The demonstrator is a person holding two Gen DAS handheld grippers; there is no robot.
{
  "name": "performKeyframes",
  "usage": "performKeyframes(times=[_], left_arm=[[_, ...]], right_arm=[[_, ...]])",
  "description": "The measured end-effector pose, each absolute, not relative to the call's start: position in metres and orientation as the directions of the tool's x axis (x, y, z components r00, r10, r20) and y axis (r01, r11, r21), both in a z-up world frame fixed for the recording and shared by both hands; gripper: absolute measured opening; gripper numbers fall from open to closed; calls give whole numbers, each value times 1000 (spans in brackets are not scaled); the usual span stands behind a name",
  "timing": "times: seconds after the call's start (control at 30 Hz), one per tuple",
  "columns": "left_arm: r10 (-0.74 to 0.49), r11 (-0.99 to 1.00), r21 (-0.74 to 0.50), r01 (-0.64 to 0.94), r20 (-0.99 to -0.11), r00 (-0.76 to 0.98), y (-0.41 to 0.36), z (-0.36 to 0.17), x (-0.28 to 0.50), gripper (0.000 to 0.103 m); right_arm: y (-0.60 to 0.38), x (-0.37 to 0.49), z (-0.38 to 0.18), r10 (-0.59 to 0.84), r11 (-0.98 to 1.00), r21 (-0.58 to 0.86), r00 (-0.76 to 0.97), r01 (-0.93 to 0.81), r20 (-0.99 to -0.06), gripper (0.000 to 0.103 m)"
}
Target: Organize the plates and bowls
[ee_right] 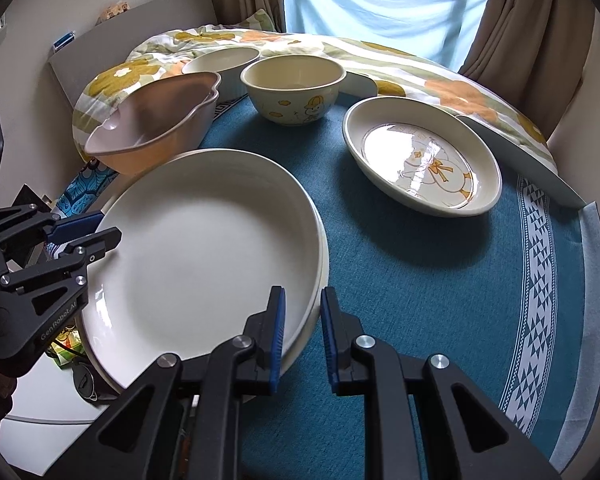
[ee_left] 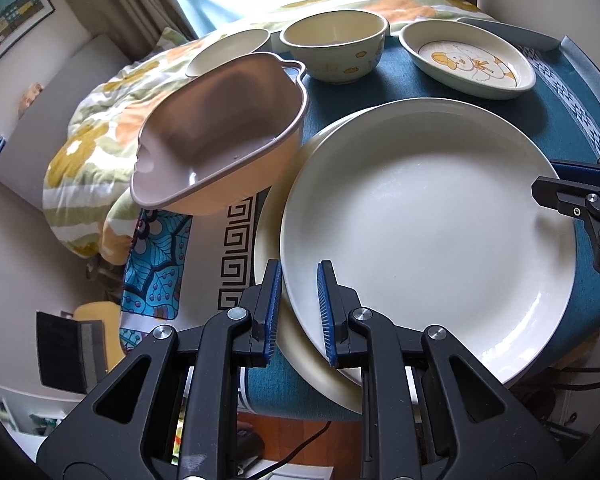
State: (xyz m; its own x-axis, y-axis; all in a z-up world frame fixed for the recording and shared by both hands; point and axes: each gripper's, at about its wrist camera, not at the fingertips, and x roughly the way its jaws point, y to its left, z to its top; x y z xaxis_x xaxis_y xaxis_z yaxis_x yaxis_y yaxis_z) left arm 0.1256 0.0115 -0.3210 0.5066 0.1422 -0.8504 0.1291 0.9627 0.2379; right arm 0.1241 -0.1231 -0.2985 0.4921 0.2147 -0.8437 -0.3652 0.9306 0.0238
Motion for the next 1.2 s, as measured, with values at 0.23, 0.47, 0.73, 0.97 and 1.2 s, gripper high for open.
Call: performKeyframes(times=[0.23, 0.47, 0.73, 0.97, 1.2], left_arm=[[157, 959, 254, 123, -842, 517, 15, -319, 123, 16], [143, 964, 234, 124, -853, 502, 18, -312, 124, 16], [90, 981, 173, 85, -802, 590, 18, -225, 122, 19], [-94, 990, -2, 140, -748, 656, 13, -166, 122, 103], [-208, 977, -125, 172, -731, 650, -3, -140, 148, 103]], right_arm=[[-122, 122, -298, 219, 931, 29, 492, -364, -843, 16], [-126, 122, -288, 225, 937, 46, 494, -348, -840, 16], [-146, 123, -215, 281, 944, 122, 555, -306, -783, 16], [-187, 110, -172, 291, 956, 202, 618, -212, -730, 102], [-243, 133, -147, 257, 966, 189, 612, -175, -748, 102]])
